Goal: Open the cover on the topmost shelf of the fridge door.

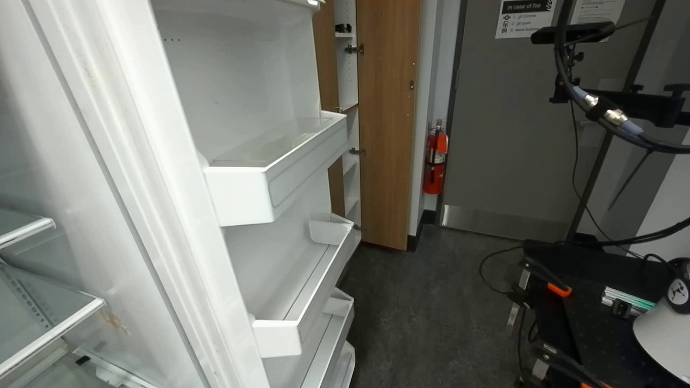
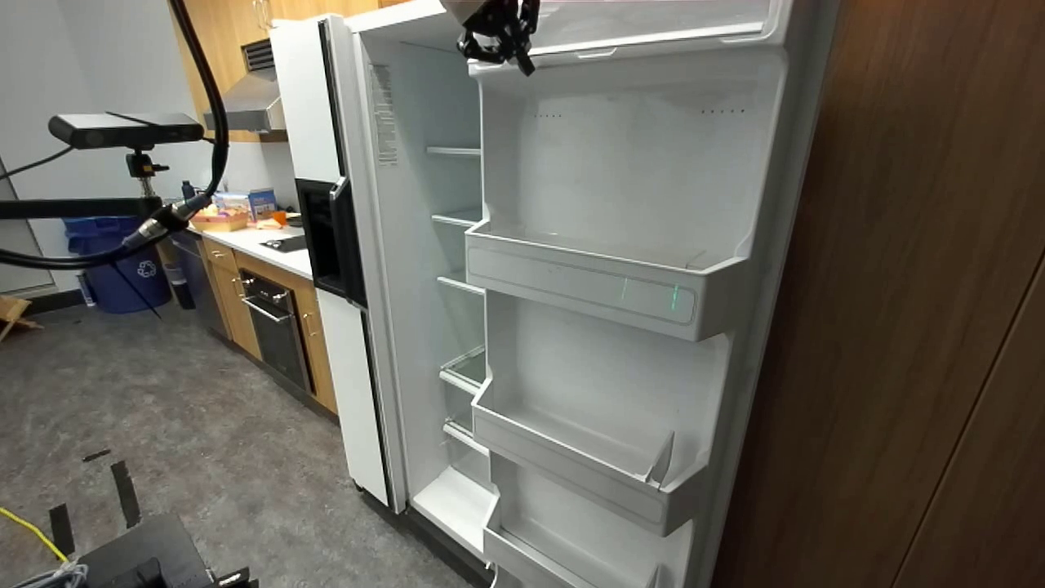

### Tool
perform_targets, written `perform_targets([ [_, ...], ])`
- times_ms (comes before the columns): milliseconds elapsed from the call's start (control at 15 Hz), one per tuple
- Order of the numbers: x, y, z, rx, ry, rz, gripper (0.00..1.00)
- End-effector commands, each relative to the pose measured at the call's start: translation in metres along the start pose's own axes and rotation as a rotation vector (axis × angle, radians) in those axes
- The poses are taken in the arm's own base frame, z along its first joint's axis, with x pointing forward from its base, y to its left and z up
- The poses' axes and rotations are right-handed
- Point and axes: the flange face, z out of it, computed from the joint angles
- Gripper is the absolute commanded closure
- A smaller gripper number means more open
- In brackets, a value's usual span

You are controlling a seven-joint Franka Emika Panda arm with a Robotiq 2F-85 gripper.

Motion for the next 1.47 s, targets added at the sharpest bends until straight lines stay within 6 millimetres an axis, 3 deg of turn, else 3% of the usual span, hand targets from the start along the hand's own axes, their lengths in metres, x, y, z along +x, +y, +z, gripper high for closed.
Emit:
perform_targets([
  [0,0.012,0.012,-0.022,-0.063,0.055,-0.010,1.00],
  [533,0.022,0.041,-0.058,-0.166,0.126,0.017,1.00],
  [1400,0.038,0.065,-0.054,-0.227,0.178,0.071,1.00],
])
